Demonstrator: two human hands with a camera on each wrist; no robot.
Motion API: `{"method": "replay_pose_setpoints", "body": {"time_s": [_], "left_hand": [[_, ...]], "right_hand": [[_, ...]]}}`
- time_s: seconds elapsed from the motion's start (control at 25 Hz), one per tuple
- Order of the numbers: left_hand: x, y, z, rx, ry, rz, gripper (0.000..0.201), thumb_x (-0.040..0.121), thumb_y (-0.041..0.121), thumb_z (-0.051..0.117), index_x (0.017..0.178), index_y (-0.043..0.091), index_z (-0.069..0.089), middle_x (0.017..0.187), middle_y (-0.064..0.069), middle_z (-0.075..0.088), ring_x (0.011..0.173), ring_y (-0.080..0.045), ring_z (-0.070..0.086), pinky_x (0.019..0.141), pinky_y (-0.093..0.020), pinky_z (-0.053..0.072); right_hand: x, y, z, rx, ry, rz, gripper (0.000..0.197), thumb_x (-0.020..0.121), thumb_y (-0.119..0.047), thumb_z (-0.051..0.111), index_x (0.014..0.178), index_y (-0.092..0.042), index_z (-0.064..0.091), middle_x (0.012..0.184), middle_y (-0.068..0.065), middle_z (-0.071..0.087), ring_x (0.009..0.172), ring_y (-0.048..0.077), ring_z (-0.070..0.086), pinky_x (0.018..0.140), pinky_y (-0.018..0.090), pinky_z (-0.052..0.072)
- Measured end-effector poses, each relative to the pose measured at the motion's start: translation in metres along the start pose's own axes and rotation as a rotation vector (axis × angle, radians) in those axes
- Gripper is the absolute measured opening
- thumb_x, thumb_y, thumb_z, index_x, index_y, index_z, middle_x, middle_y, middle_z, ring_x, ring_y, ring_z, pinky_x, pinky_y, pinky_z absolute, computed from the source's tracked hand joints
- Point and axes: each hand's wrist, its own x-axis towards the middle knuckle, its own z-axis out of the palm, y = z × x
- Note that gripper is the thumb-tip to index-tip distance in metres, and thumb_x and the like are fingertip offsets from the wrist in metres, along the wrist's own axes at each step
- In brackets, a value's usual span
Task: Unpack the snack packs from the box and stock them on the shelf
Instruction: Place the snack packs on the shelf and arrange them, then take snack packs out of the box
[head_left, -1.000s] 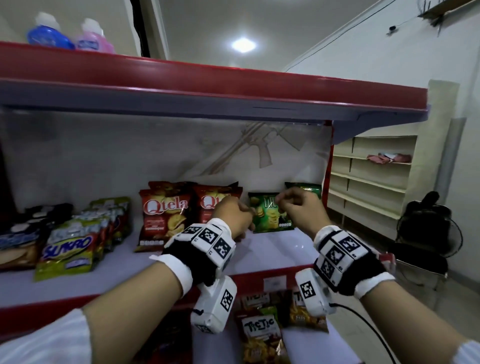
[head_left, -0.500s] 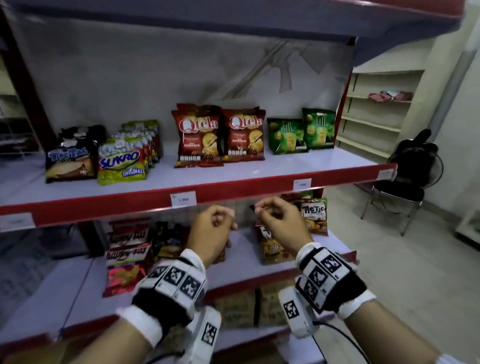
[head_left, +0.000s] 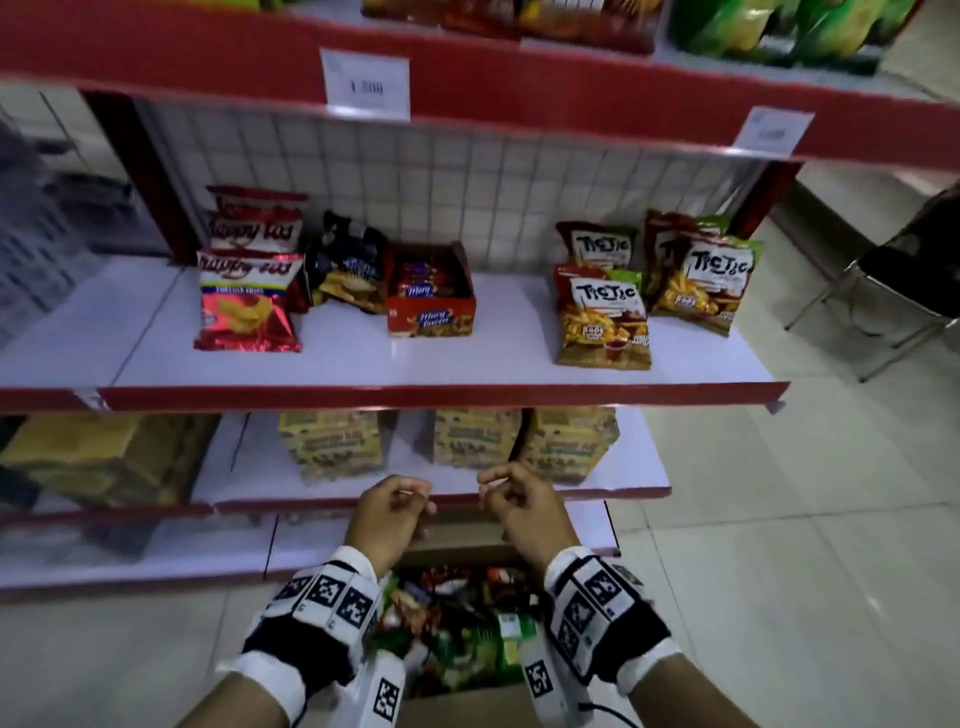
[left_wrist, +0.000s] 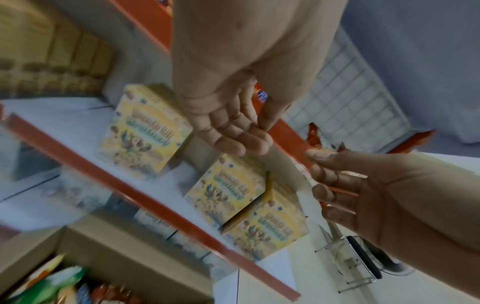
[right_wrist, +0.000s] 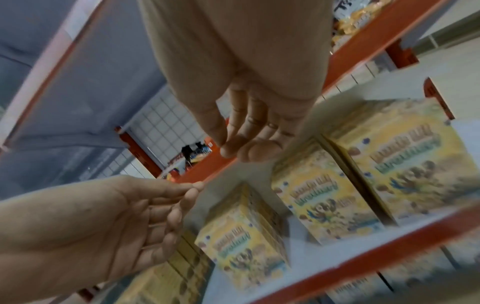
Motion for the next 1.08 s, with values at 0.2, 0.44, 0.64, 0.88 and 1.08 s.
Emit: {"method": "replay_pose_setpoints", "body": {"time_s": [0.2, 0.44, 0.64, 0.88, 1.08], "left_hand": [[0.012, -0.104, 0.029, -0.03, 0.039, -0.277, 0.02, 0.096, 0.004, 0.051, 0.08, 0.006, 0.063, 0.07, -0.008, 0.061, 0.049, -0.014, 0.059, 0.053, -0.026, 0.049], [0.036, -0.208, 0.054, -0.134, 0.042, -0.634, 0.014, 0.097, 0.007, 0.051, 0.092, 0.002, 0.062, 0.073, -0.012, 0.06, 0.054, -0.023, 0.052, 0.053, -0.028, 0.038], [0.106, -0.283, 0.053, -0.118, -0.008, -0.649, 0.02, 0.098, 0.005, 0.046, 0.083, 0.005, 0.06, 0.068, -0.011, 0.055, 0.048, -0.017, 0.049, 0.037, -0.016, 0.036], [0.201, -0.386, 0.033, -0.039, 0.07, -0.545, 0.02, 0.098, 0.005, 0.045, 0.092, 0.007, 0.063, 0.07, -0.009, 0.06, 0.058, -0.02, 0.054, 0.037, -0.017, 0.044], [0.252, -0.434, 0.036, -0.002, 0.111, -0.434, 0.025, 0.098, 0.007, 0.042, 0.078, 0.014, 0.054, 0.072, -0.004, 0.057, 0.03, -0.005, 0.054, 0.035, -0.015, 0.039]], "right_hand": [[0.016, 0.091, 0.015, -0.053, -0.075, 0.148, 0.017, 0.093, 0.003, 0.05, 0.105, 0.007, 0.061, 0.081, 0.01, 0.061, 0.07, 0.005, 0.059, 0.068, 0.01, 0.045], [0.033, 0.19, 0.041, -0.302, -0.175, 0.312, 0.008, 0.092, -0.021, 0.056, 0.092, -0.025, 0.063, 0.103, 0.009, 0.07, 0.091, 0.025, 0.065, 0.086, 0.036, 0.052], [0.09, 0.284, 0.089, -0.519, -0.267, 0.303, 0.019, 0.093, -0.024, 0.053, 0.107, -0.021, 0.065, 0.113, 0.005, 0.067, 0.105, 0.024, 0.061, 0.085, 0.023, 0.044], [0.172, 0.387, 0.162, -0.64, -0.365, 0.19, 0.026, 0.093, -0.022, 0.053, 0.116, -0.014, 0.062, 0.117, 0.011, 0.065, 0.108, 0.027, 0.06, 0.075, 0.017, 0.036], [0.227, 0.452, 0.218, -0.795, -0.458, 0.068, 0.032, 0.094, -0.025, 0.052, 0.12, -0.009, 0.06, 0.121, 0.016, 0.063, 0.112, 0.03, 0.059, 0.088, 0.029, 0.044]]}}
